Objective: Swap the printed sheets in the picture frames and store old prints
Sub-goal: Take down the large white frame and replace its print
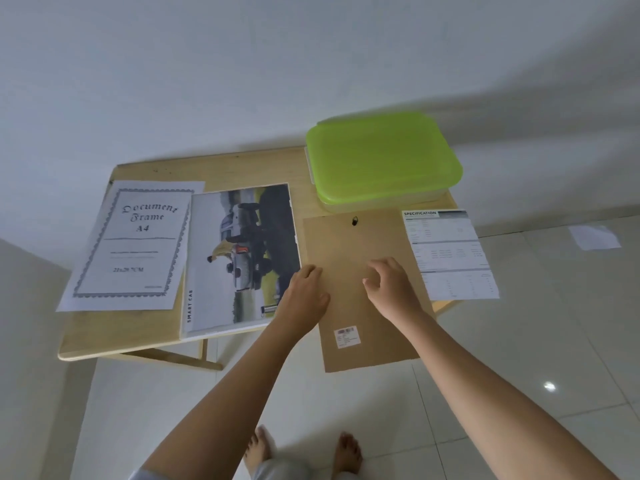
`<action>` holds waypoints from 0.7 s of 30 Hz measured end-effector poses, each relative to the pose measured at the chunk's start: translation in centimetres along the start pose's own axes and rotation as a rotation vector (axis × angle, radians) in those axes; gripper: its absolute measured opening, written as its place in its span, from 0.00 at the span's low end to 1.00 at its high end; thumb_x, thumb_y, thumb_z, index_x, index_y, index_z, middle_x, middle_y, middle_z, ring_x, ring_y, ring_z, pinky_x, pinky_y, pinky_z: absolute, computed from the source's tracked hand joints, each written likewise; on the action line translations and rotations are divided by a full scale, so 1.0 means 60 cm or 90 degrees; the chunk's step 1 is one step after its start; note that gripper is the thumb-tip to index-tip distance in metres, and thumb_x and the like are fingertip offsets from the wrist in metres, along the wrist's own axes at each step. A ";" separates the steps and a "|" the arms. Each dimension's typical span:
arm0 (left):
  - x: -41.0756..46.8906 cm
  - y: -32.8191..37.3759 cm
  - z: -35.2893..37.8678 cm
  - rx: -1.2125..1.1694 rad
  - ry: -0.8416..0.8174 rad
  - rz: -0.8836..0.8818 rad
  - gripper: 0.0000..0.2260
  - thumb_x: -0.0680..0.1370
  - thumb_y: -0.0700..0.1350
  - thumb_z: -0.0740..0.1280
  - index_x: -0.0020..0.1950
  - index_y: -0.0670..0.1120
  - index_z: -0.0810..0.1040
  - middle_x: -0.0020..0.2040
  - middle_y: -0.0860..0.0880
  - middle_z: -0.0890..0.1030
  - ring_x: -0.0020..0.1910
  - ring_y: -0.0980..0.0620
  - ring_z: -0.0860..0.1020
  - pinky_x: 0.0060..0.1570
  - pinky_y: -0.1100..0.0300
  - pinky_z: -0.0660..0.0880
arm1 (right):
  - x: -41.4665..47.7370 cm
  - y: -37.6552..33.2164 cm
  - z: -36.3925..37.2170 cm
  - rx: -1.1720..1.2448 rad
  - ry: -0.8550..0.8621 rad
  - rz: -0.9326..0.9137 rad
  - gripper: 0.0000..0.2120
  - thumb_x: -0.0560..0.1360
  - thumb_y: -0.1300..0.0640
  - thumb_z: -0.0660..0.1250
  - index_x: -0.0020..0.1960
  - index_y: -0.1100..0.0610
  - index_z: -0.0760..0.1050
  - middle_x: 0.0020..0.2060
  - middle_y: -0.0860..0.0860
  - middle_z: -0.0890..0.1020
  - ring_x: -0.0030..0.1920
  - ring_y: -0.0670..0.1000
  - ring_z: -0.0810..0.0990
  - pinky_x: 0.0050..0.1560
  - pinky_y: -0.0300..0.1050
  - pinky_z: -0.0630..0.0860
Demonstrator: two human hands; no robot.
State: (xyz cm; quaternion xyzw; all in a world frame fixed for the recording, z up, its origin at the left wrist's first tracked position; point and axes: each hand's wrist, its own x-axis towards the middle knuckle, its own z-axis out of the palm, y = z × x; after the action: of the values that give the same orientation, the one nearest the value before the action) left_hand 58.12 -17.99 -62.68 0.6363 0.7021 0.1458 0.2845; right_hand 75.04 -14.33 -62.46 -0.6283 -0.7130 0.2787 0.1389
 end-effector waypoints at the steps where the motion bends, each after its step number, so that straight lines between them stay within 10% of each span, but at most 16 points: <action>1: -0.009 -0.016 -0.013 -0.029 0.051 0.005 0.19 0.77 0.42 0.62 0.68 0.40 0.67 0.67 0.45 0.68 0.66 0.46 0.67 0.66 0.57 0.65 | -0.002 -0.021 0.006 0.021 0.003 -0.009 0.19 0.77 0.59 0.62 0.67 0.60 0.69 0.63 0.54 0.72 0.64 0.53 0.70 0.65 0.47 0.69; 10: -0.124 -0.242 -0.112 -0.086 0.256 -0.253 0.25 0.79 0.47 0.59 0.73 0.39 0.58 0.73 0.41 0.60 0.72 0.43 0.59 0.70 0.48 0.60 | -0.021 -0.180 0.127 0.069 -0.027 -0.015 0.21 0.78 0.59 0.60 0.70 0.61 0.65 0.67 0.55 0.70 0.69 0.53 0.65 0.69 0.44 0.61; 21: -0.144 -0.311 -0.109 -0.085 0.190 -0.128 0.23 0.81 0.46 0.56 0.75 0.42 0.56 0.75 0.46 0.59 0.75 0.51 0.55 0.70 0.63 0.48 | -0.062 -0.246 0.234 -0.113 0.057 0.064 0.32 0.79 0.50 0.56 0.75 0.64 0.48 0.75 0.61 0.51 0.76 0.58 0.45 0.74 0.47 0.43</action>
State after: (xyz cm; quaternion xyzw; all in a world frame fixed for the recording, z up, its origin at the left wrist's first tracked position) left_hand 39.42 -28.14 -66.21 0.5136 0.7856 0.2557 0.2318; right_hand 55.88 -21.90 -64.79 -0.6850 -0.6955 0.1927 0.0997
